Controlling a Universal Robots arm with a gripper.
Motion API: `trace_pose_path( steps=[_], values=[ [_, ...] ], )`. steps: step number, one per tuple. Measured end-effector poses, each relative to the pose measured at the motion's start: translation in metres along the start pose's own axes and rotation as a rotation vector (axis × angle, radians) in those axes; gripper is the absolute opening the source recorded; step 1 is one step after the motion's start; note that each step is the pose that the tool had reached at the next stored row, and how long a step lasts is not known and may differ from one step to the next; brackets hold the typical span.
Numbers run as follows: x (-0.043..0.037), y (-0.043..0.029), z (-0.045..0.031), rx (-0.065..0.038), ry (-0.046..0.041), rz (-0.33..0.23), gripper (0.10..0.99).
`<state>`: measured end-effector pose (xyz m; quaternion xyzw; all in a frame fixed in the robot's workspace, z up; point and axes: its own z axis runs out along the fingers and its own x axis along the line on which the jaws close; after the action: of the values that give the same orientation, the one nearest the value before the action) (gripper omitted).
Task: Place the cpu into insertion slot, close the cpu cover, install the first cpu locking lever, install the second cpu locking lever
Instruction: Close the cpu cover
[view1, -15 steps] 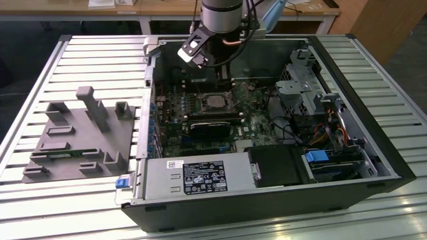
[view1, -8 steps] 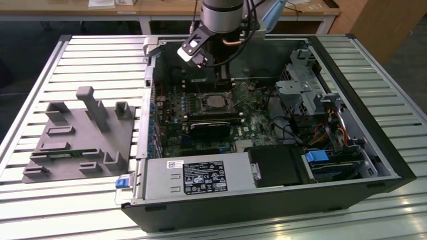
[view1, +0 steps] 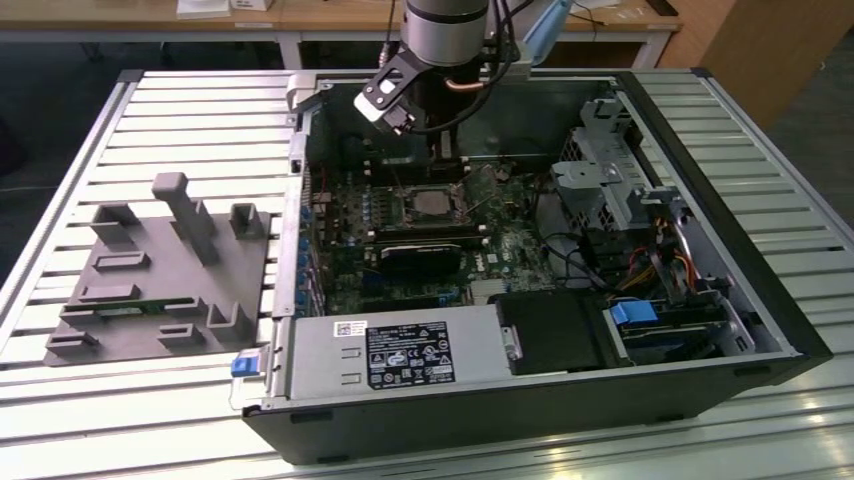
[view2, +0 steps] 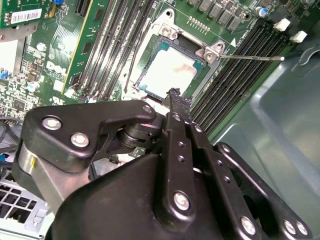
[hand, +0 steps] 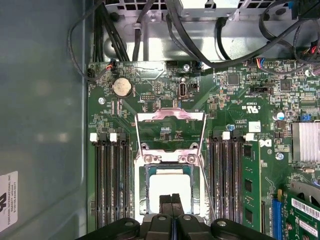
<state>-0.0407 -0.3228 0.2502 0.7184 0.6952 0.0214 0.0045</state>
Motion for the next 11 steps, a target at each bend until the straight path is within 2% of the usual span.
trace_pose_path(
  steps=[8, 11],
  values=[
    [0.0000, 0.0000, -0.0001, 0.002, -0.0001, 0.000, 0.106],
    [0.0001, 0.0002, -0.0039, 0.002, -0.0001, 0.000, 0.106]
  ],
)
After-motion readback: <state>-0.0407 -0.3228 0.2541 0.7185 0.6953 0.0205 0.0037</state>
